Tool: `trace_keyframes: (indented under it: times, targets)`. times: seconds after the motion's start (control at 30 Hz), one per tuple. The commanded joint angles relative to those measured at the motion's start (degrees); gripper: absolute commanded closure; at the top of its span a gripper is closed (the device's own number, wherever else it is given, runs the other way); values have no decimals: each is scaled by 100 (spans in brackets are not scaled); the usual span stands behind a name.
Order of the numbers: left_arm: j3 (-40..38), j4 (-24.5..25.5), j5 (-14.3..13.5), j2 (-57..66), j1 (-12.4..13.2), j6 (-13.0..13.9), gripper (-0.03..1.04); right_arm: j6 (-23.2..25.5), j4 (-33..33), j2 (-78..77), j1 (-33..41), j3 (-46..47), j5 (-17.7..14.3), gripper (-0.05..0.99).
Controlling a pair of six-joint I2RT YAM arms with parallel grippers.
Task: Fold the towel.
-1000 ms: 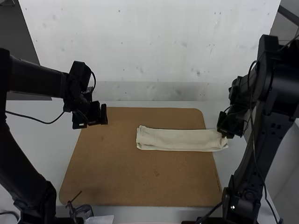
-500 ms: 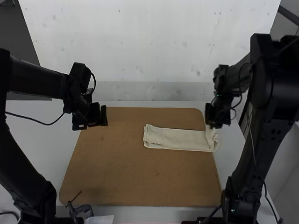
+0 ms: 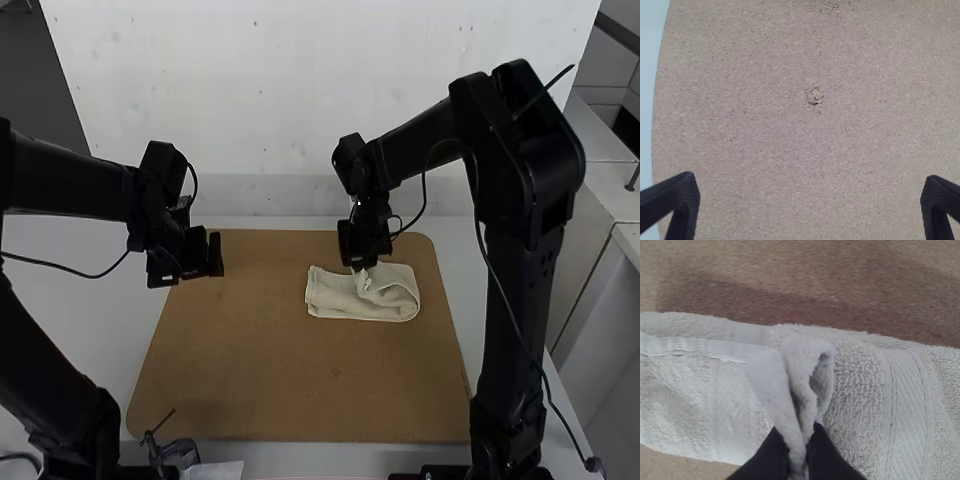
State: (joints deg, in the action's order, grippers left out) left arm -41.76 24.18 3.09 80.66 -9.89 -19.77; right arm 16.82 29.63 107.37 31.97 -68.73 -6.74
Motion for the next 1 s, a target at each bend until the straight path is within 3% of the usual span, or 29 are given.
trace_keyframes:
  times: [0.0, 0.3, 0.67, 0.7, 0.77, 0.8, 0.9, 0.97]
  targets:
    - [62, -10, 121, -174, 110, 79, 2, 375, 52, 258, 310, -484, -196, 92]
    - [98, -54, 165, -200, 136, 87, 2, 498, 307, 856, 644, -1310, -389, 92]
    - [168, -168, 227, -103, 145, 96, 2, 603, 518, 1216, 908, -1652, -451, 91]
    - [186, -168, 227, -112, 163, 96, 2, 603, 465, 1216, 899, -1644, -468, 83]
    - [203, -168, 227, -130, 189, 122, 2, 612, 465, 1154, 864, -1635, -416, 52]
    - [212, -177, 227, -130, 216, 131, 2, 612, 456, 1058, 846, -1617, -416, 42]
    - [238, -177, 236, -139, 251, 140, 1, 638, 430, 750, 811, -1565, -345, 22]
    - [247, -177, 244, -139, 251, 140, 1, 647, 404, 460, 697, -1547, -169, 20]
